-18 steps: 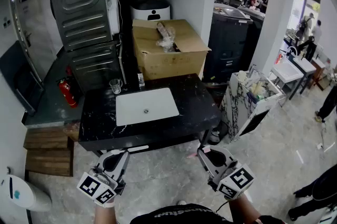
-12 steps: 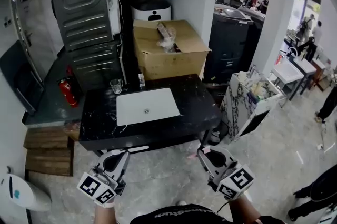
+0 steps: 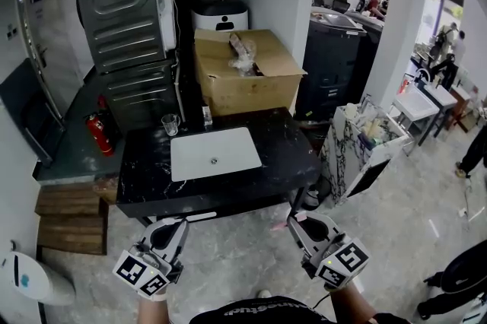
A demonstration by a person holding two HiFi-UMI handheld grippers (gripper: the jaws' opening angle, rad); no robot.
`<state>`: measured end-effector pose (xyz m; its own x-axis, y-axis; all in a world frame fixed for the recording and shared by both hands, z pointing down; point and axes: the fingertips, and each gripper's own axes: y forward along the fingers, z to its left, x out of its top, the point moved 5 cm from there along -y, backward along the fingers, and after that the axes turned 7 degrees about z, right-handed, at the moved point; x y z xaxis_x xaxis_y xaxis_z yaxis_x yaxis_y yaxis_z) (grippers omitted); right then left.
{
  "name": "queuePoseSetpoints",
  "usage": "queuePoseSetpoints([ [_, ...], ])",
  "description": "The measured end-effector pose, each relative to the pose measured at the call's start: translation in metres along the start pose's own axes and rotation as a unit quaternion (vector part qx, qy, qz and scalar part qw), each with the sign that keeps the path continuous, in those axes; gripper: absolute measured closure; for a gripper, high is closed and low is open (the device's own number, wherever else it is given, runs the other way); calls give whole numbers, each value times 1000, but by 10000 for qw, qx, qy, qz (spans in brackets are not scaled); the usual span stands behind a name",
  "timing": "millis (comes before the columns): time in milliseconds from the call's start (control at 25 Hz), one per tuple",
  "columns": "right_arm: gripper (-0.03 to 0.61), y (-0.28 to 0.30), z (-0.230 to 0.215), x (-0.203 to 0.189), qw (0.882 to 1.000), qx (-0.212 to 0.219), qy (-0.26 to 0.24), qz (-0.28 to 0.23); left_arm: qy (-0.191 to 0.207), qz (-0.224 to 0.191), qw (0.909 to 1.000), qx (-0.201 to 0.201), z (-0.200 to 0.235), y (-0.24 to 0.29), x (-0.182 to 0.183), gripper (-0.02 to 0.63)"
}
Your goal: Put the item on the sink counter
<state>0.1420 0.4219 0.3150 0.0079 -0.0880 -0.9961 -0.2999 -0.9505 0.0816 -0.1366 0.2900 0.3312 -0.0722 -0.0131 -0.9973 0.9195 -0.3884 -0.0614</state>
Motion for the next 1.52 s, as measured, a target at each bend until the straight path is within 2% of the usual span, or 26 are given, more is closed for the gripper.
queuePoseSetpoints([
  [920, 529, 60, 73, -6, 9998, 150, -30, 155, -178, -154, 9996, 185, 59, -73, -13, 586],
  [1200, 529, 94, 55, -7, 9996, 243, 46, 133, -221, -124, 9993, 259, 87, -57, -22, 586],
  [1520, 529, 165, -12, -9, 9986, 515, 61, 133, -109, -22, 9987, 501, 137, 4, -26, 586],
])
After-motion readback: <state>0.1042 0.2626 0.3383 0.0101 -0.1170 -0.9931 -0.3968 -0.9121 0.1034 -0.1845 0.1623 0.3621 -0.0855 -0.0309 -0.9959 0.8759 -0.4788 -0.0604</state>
